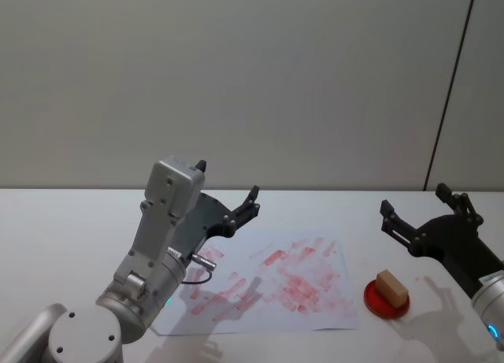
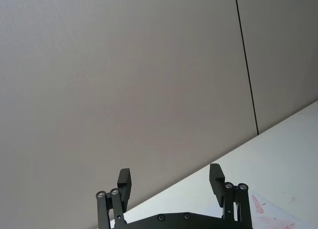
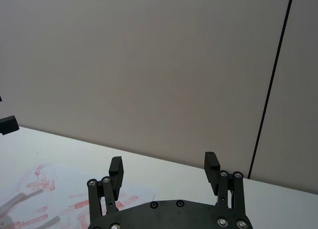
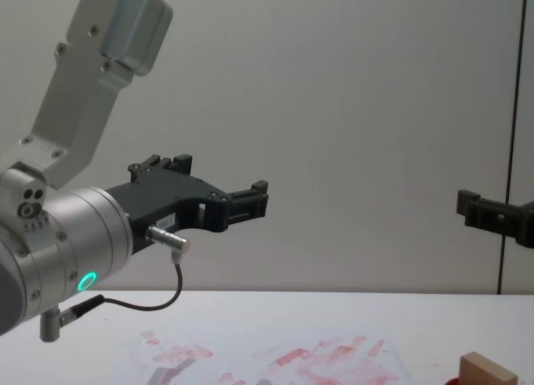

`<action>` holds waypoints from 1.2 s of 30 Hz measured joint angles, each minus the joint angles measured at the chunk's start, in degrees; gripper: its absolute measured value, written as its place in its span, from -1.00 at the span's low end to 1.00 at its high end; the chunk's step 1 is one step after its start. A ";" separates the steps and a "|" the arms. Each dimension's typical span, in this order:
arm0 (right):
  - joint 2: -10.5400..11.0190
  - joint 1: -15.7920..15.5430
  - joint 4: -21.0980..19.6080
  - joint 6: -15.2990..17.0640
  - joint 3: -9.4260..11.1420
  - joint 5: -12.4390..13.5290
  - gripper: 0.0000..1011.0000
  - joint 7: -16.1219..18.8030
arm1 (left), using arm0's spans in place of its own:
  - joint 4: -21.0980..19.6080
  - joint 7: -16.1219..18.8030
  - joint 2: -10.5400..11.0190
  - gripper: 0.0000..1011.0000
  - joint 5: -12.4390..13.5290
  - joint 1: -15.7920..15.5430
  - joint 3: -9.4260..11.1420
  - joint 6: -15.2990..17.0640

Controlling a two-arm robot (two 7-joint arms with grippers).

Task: Use the one hand to pick up the stamp and affix it onto the A4 paper.

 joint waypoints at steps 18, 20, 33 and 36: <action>1.31 -1.09 0.82 1.34 0.20 0.01 0.98 3.44 | 0.00 0.00 0.00 0.98 0.00 0.00 0.00 0.00; 1.58 -1.29 1.01 1.52 0.26 0.01 0.98 3.93 | 0.00 0.00 0.00 0.98 0.00 0.00 0.00 0.00; 3.32 -2.36 3.47 3.28 0.73 -0.46 0.98 7.37 | 0.00 0.00 0.00 0.98 0.00 0.00 0.00 0.00; 3.49 -2.35 4.40 3.67 0.77 -0.56 0.98 8.14 | 0.00 0.00 0.00 0.98 0.00 0.00 0.00 0.00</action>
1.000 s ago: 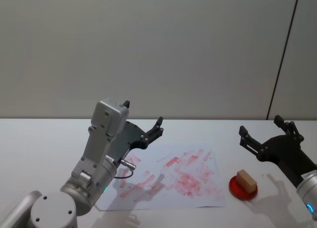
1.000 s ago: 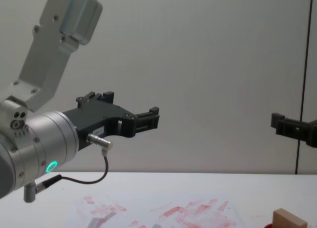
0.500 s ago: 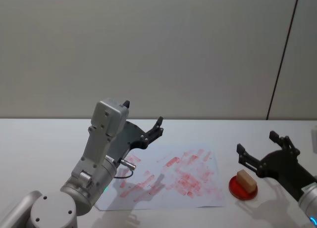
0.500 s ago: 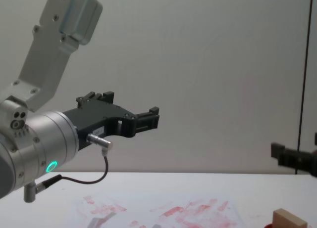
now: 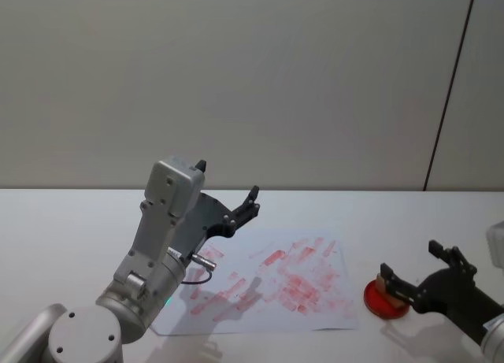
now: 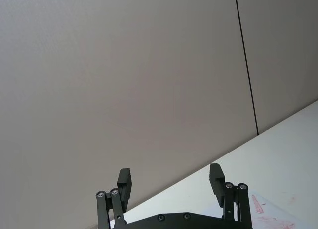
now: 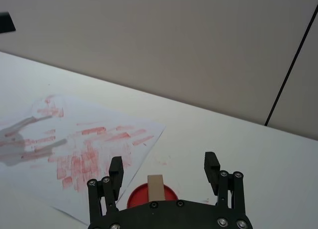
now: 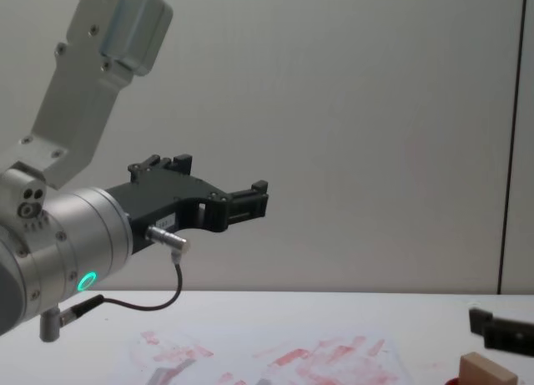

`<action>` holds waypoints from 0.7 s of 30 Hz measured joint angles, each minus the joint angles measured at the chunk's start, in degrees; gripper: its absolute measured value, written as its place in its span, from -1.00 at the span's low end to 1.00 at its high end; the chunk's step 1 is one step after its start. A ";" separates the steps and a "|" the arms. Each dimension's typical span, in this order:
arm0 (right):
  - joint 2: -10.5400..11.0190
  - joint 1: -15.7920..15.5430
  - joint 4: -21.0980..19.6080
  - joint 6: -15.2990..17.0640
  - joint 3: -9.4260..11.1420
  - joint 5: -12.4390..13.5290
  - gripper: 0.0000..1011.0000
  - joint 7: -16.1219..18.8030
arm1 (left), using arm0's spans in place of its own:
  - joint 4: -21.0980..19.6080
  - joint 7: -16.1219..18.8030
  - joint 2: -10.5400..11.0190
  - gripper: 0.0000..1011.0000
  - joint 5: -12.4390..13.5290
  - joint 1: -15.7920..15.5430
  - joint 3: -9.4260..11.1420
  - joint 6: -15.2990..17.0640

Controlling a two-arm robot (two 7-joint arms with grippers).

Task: Use the one hand to pick up the stamp and affix it onto the A4 paper.

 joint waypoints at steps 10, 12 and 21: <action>0.03 0.73 3.11 0.56 -0.14 -0.90 0.98 2.30 | 0.00 0.00 0.00 0.98 0.00 0.00 0.00 0.00; -0.07 0.97 3.90 0.63 -0.24 -1.14 0.98 2.75 | 0.00 0.00 0.00 0.98 0.00 0.00 0.00 0.00; -0.66 1.90 6.49 0.70 -0.62 -1.54 0.98 4.18 | 0.00 0.00 0.00 0.98 0.00 0.00 0.00 0.00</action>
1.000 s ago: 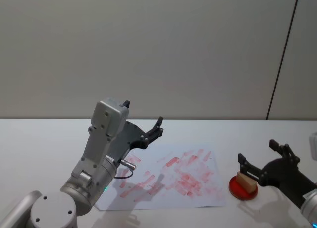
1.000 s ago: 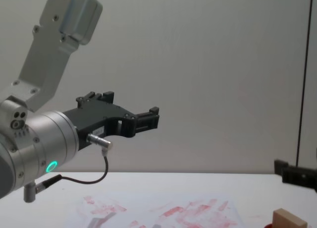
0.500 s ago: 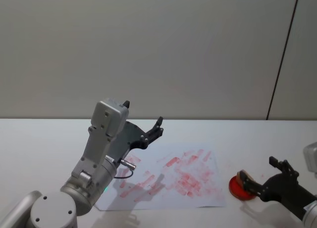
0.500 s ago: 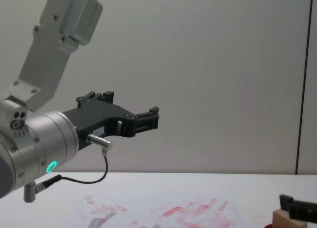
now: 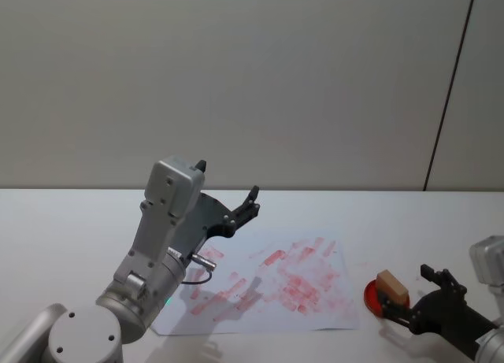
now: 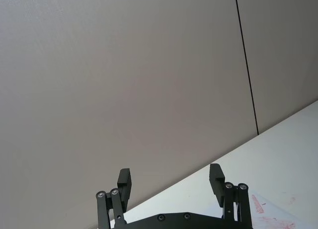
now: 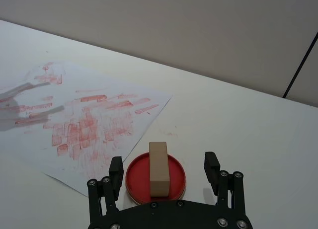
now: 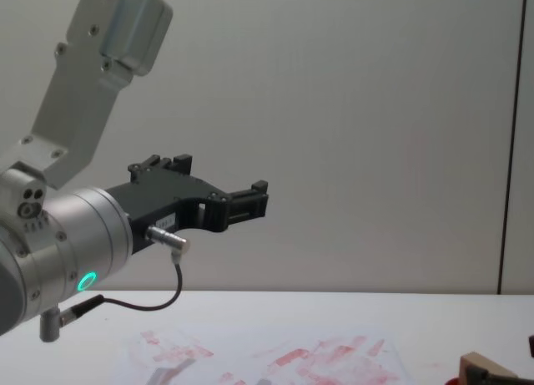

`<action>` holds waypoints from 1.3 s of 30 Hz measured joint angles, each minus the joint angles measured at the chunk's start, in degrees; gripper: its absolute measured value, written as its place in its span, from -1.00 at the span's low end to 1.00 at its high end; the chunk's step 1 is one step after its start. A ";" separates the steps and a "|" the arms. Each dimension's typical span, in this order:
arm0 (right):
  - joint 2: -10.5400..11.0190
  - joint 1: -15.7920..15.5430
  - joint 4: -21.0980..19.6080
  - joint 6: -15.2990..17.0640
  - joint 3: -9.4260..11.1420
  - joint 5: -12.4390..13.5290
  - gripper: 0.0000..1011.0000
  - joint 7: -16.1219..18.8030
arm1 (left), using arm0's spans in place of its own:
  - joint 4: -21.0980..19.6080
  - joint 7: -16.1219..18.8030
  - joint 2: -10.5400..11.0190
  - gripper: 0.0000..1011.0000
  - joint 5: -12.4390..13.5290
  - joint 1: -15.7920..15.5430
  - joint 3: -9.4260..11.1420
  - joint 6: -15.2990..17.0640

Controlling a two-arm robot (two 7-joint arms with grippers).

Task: Use the one hand to pick up the stamp and affix it onto the A4 paper.

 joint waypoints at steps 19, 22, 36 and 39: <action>-1.70 2.49 4.73 -0.86 -0.63 0.17 0.41 1.50 | 0.00 0.00 0.00 0.98 0.00 0.00 0.00 0.00; -2.00 3.00 5.54 -1.18 -0.70 0.20 0.22 1.78 | 0.00 0.00 0.00 0.98 0.00 0.00 0.00 0.00; -2.58 4.33 7.70 -2.14 -0.85 0.50 -0.57 3.25 | 0.00 0.00 0.00 0.98 0.00 0.00 0.00 0.00; -2.69 4.60 7.83 -2.57 -0.85 0.65 -0.57 3.50 | 0.00 0.00 0.00 0.98 0.00 0.00 0.00 0.00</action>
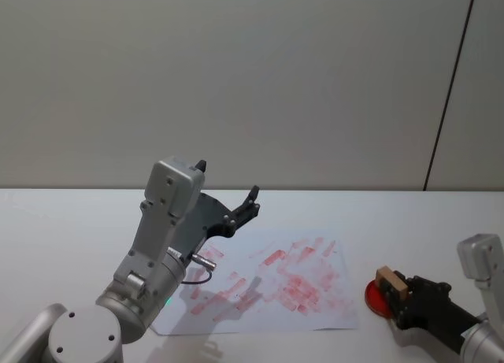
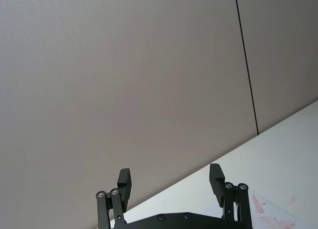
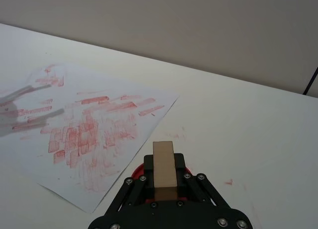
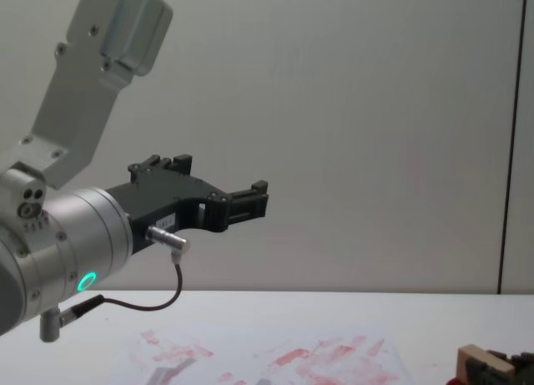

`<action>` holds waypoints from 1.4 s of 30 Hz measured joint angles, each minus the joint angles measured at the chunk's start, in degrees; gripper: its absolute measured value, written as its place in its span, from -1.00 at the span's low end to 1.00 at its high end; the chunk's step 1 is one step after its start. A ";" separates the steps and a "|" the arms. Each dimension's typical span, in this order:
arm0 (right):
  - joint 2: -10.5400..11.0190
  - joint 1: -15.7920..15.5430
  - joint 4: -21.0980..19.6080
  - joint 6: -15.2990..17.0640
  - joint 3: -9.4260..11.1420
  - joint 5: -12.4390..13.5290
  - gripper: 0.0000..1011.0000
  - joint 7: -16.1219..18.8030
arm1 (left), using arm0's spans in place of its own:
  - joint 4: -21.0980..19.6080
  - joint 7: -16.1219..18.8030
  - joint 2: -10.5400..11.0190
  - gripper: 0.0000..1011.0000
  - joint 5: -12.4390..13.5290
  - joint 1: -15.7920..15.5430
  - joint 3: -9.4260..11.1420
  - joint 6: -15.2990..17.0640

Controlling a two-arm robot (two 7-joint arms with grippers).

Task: Use the one hand to pick up the stamp and affix it onto the A4 paper.

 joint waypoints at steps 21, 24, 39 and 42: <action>-1.22 1.04 -5.66 -2.32 -1.21 -1.47 -0.57 2.53 | 0.00 0.00 0.00 0.98 0.00 0.00 0.00 0.00; -1.56 1.20 -6.12 -2.25 -1.64 -1.91 -0.57 3.00 | 0.00 0.00 0.00 0.98 0.00 0.00 0.00 0.00; -2.85 1.44 -4.85 -0.84 -3.59 -4.17 -0.57 4.79 | 0.00 0.00 0.00 0.98 0.00 0.00 0.00 0.00; -3.00 1.39 -4.11 -0.63 -3.93 -4.66 -0.57 5.03 | 0.00 0.00 0.00 0.98 0.00 0.00 0.00 0.00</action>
